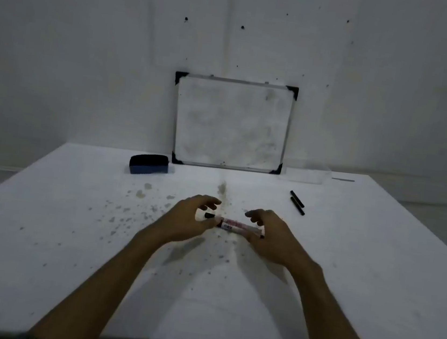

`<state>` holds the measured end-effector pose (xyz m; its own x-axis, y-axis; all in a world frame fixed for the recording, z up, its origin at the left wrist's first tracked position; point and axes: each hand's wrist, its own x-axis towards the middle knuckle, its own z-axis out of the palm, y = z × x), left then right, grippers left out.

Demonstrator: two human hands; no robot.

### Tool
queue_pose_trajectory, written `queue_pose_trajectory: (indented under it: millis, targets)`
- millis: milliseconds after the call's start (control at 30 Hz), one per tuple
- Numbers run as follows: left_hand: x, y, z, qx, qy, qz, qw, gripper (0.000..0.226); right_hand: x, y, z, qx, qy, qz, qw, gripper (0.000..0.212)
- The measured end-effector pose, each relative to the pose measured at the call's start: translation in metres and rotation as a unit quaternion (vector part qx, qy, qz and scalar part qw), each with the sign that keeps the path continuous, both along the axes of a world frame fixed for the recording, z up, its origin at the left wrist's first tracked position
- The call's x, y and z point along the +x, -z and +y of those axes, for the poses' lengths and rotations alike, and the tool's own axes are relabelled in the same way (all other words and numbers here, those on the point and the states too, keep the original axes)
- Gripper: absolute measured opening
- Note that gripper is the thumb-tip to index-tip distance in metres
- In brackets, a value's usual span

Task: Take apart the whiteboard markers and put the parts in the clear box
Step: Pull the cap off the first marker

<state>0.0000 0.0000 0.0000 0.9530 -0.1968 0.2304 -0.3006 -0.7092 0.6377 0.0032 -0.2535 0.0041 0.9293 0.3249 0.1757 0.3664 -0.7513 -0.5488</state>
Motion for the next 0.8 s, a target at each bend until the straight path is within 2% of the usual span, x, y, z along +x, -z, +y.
queue_pose_trajectory:
  millis: [133,267,500,633,700,800]
  targets:
    - [0.010,0.020,-0.009,0.116,0.008,-0.037,0.993,0.048,0.020,0.005,0.006,-0.069,0.004,0.016,0.997,0.034]
    - [0.034,0.031,-0.010,0.151,-0.048,-0.101,0.982,0.041,0.047,0.004,0.013,-0.069,-0.003,0.002,0.998,0.037]
    - [0.059,0.039,-0.010,0.075,-0.092,-0.107,0.987,0.037,0.073,0.026,0.022,0.022,0.001,-0.027,0.999,0.047]
    - [0.062,0.044,-0.013,0.067,-0.102,-0.100,0.987,0.034,0.084,0.037,0.017,0.100,0.001,-0.022,0.995,0.058]
    - [0.063,0.041,-0.012,-0.001,-0.118,-0.079,0.990,0.029,0.086,0.038,0.015,0.118,0.019,-0.017,0.993,0.059]
    - [0.064,0.038,-0.009,-0.082,-0.132,-0.057,0.986,0.024,0.088,0.039,0.015,0.130,0.024,-0.025,0.991,0.045]
